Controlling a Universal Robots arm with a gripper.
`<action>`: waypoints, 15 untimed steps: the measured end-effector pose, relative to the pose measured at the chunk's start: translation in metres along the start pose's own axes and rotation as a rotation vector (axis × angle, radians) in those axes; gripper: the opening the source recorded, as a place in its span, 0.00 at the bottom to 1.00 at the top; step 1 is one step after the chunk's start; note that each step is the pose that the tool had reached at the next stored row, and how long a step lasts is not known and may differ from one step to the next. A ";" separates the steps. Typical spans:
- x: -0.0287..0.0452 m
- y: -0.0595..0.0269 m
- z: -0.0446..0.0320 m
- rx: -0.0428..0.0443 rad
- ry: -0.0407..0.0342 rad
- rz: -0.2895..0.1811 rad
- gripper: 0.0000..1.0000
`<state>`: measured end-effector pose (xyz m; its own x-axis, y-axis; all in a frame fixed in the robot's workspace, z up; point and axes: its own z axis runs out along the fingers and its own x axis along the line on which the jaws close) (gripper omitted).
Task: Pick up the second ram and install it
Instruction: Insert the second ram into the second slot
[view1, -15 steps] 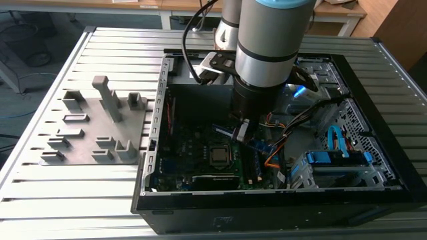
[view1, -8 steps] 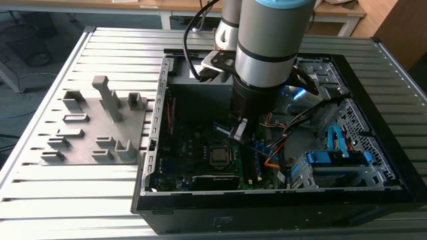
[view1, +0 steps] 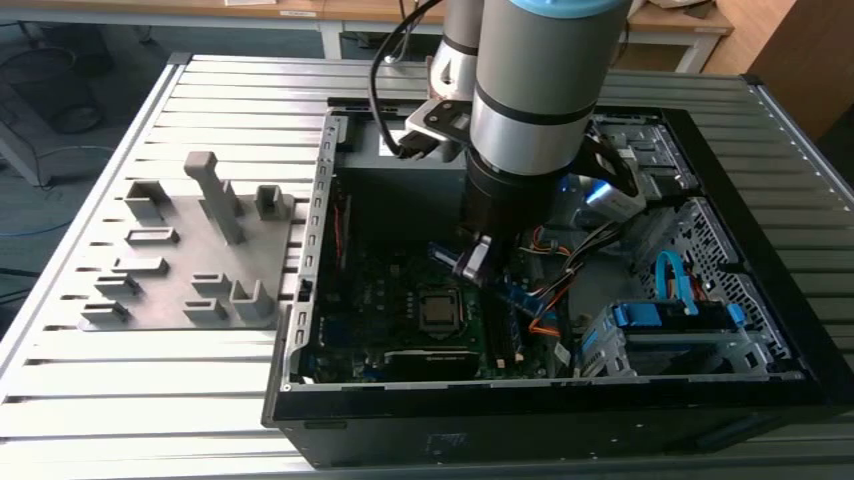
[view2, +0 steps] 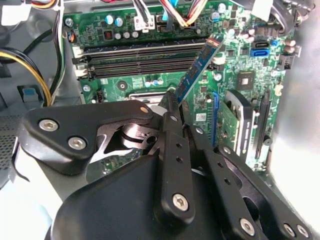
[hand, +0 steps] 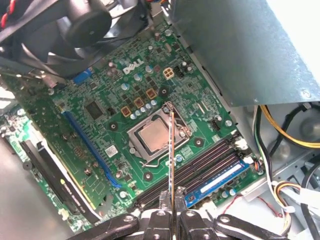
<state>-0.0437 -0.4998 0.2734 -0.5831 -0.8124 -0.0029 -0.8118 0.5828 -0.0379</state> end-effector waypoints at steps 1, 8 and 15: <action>0.0000 0.0000 0.0001 0.0000 0.0003 0.008 0.14; 0.0000 0.0000 0.0004 0.0002 0.0024 0.063 0.14; 0.0000 0.0000 0.0008 0.0004 0.0043 0.115 0.14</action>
<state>-0.0437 -0.4998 0.2726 -0.6727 -0.7399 -0.0030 -0.7393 0.6723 -0.0379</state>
